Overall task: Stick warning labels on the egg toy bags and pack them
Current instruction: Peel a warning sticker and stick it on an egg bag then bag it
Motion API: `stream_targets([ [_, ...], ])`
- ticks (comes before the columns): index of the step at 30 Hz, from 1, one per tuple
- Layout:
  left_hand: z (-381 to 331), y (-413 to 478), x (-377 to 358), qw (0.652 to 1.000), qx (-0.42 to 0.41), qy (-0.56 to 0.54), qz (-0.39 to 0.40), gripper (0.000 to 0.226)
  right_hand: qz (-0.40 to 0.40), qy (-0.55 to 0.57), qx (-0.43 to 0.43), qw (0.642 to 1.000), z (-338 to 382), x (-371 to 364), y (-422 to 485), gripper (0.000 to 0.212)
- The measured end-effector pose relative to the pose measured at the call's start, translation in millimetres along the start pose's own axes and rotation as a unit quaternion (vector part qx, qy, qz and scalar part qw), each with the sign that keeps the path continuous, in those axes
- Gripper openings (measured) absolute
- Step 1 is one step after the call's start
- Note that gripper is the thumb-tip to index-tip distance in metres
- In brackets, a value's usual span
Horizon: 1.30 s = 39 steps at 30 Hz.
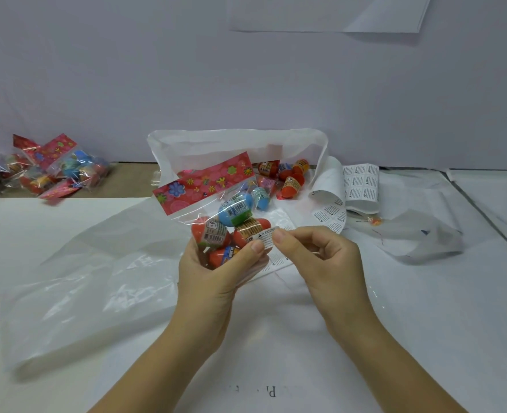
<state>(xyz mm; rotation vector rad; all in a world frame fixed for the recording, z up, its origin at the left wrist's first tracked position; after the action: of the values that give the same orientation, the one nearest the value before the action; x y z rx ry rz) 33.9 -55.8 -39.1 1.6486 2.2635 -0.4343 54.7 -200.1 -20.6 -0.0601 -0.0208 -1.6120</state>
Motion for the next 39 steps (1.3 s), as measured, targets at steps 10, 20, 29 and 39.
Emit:
stream_targets([
  [10,0,-3,1,0.999,-0.027,0.043,-0.001,0.077,-0.079,-0.165,0.153,0.971,11,3,-9,0.024],
  [20,-3,-3,0,0.999,-0.028,0.023,-0.013,0.073,-0.029,-0.184,0.015,0.982,0,11,9,0.027],
  [29,2,-8,-9,0.998,0.032,-0.005,0.054,0.065,0.085,-0.012,0.058,0.995,5,-2,7,0.024],
  [39,0,-8,-11,0.995,0.081,0.003,0.066,0.061,0.023,-0.083,0.131,0.988,4,2,4,0.020],
])
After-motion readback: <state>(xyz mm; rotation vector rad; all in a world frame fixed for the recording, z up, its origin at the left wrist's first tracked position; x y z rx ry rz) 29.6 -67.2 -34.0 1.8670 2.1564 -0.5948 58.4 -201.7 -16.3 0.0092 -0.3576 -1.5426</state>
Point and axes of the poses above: each hand's wrist, its own y-axis towards the middle knuckle, its own x-axis out of the back of the hand, z = x × y, the point moved 4 cm from there along y, towards the middle knuckle, and after that the axes turned 4 degrees about -x, right-handed, at the moved point
